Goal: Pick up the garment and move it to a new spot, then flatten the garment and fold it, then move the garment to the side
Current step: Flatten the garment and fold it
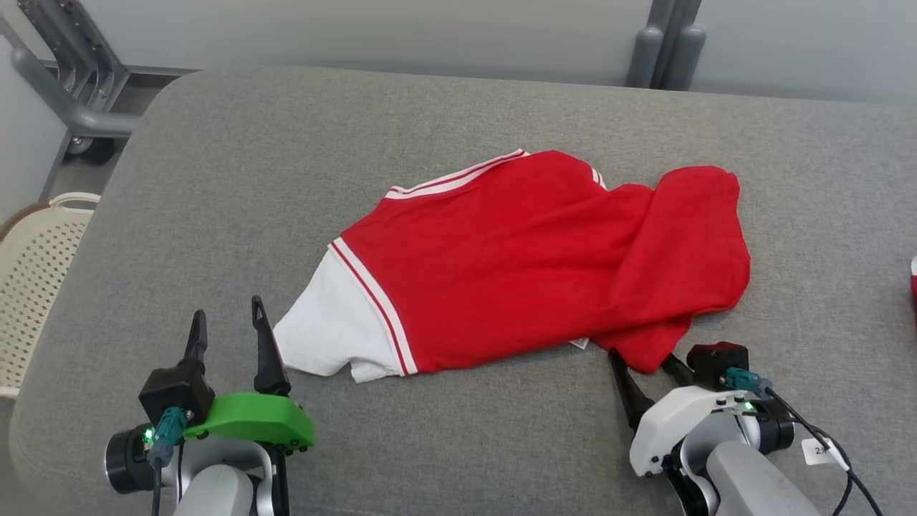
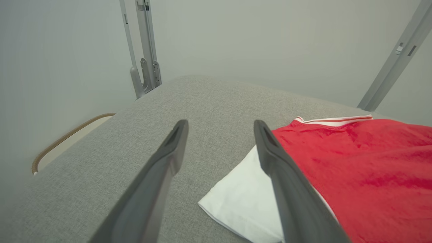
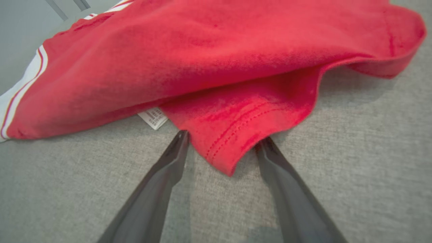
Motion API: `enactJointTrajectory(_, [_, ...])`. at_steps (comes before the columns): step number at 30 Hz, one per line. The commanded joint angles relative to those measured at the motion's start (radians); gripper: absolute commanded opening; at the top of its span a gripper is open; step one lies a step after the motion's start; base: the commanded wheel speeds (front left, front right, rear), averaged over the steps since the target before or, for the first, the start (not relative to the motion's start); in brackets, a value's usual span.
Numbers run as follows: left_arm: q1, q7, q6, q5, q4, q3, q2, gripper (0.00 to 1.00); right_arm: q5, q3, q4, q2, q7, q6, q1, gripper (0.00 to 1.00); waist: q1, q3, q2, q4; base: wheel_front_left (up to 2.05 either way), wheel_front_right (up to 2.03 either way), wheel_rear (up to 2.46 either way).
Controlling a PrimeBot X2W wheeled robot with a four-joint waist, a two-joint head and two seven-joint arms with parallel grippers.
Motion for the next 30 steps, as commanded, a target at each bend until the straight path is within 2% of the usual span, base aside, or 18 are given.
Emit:
enactJointTrajectory(1, [0.01,-0.003,-0.007,0.015,-0.006,0.008,-0.009,1.0,0.013,0.009,0.041,-0.002,-0.007,0.0,-0.027,1.0,0.0,0.012,0.0,0.018,0.0,0.0,0.0])
enactJointTrajectory(2, [0.01,-0.003,-0.007,0.02,-0.008,0.009,-0.011,1.0,0.013,0.013,0.057,-0.002,-0.012,0.0,-0.04,1.0,0.0,0.013,0.0,0.02,0.0,0.0,0.0])
enactJointTrajectory(3, [0.013,-0.003,-0.01,0.028,-0.011,0.014,-0.016,1.0,0.02,0.018,0.083,-0.002,-0.022,0.0,-0.062,0.45,0.0,0.013,0.0,0.021,0.0,0.0,0.0])
enactJointTrajectory(4, [0.015,-0.003,-0.013,0.03,-0.013,0.015,-0.017,1.0,0.023,0.018,0.093,-0.002,-0.027,0.0,-0.071,0.26,0.0,0.013,0.0,0.02,0.0,0.0,0.0])
enactJointTrajectory(5, [0.018,-0.003,-0.016,0.034,-0.014,0.018,-0.018,1.0,0.024,0.02,0.099,-0.001,-0.033,0.0,-0.079,0.0,0.0,0.013,0.0,0.016,0.0,0.0,0.0])
enactJointTrajectory(9, [0.024,-0.003,-0.02,0.043,-0.016,0.022,-0.025,1.0,0.035,0.024,0.101,-0.003,-0.049,0.0,-0.092,0.0,0.0,0.01,0.0,-0.002,0.0,0.0,0.0])
enactJointTrajectory(16, [0.04,-0.003,-0.036,0.055,-0.007,0.029,-0.041,1.0,0.058,0.013,0.012,-0.059,-0.05,0.0,-0.04,0.0,0.0,-0.001,0.0,-0.083,0.0,0.0,0.0])
enactJointTrajectory(23, [0.045,-0.003,-0.045,0.071,-0.003,0.037,-0.047,1.0,0.072,-0.026,-0.198,-0.145,0.069,0.0,0.075,0.0,0.0,-0.006,0.0,-0.172,0.0,0.0,0.0])
enactJointTrajectory(27, [0.043,-0.003,-0.049,0.079,0.001,0.035,-0.052,1.0,0.091,-0.068,-0.332,-0.17,0.175,0.0,0.16,0.0,0.0,-0.003,0.0,-0.202,0.0,0.0,0.0])
enactJointTrajectory(30, [0.04,-0.003,-0.054,0.083,0.007,0.033,-0.054,1.0,0.089,-0.11,-0.384,-0.173,0.233,0.0,0.205,0.0,0.0,0.0,0.0,-0.217,0.0,0.0,0.0])
